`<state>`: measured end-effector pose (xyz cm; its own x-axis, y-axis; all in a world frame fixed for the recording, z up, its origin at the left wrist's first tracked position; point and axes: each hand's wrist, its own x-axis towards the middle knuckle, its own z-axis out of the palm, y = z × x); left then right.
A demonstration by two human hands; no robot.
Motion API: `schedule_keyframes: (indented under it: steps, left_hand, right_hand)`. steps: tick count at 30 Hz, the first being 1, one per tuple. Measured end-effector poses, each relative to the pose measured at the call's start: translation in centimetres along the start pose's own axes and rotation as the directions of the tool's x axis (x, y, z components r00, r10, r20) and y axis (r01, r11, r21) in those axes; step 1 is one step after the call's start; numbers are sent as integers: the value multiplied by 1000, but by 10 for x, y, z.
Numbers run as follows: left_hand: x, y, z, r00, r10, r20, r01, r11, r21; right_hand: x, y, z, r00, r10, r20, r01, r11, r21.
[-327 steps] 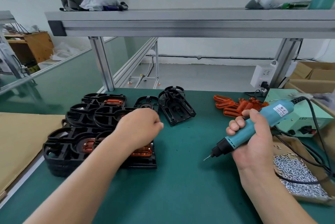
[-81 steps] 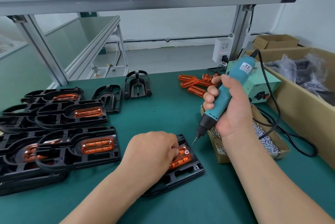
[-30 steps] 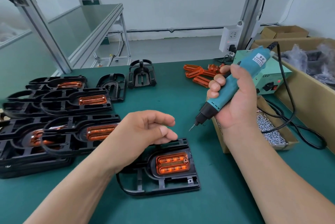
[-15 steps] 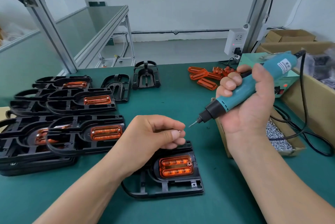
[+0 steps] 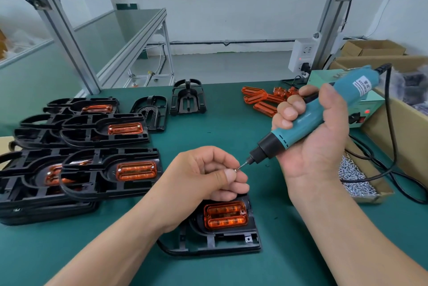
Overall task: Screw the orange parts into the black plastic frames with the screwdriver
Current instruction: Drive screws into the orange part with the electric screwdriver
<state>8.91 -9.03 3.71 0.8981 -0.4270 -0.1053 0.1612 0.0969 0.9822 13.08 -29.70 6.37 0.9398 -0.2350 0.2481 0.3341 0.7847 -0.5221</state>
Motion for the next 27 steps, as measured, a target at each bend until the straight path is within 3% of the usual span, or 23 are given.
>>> schedule_keyframes:
  steps: [6,11,21,27]
  left_hand:
    - [-1,0,1,1000,21,21,-21,999,25]
    - [0,-5,0,993,117,-23,-110,973,203]
    - [1,-9,-4,950,294,-109,-183,801,570]
    - [0,-11,-3,939,332,-91,-194,728,658]
  right_hand:
    - [-1,1,1,1000,1,-2,-1,1000,-15]
    - [0,5,3,1000,6,-19,-7,999,-40]
    - [-5,16,6,986,-6,-169,-8,997,-82]
    - [-11,13,0,984,-19,-180,-3,993,-118]
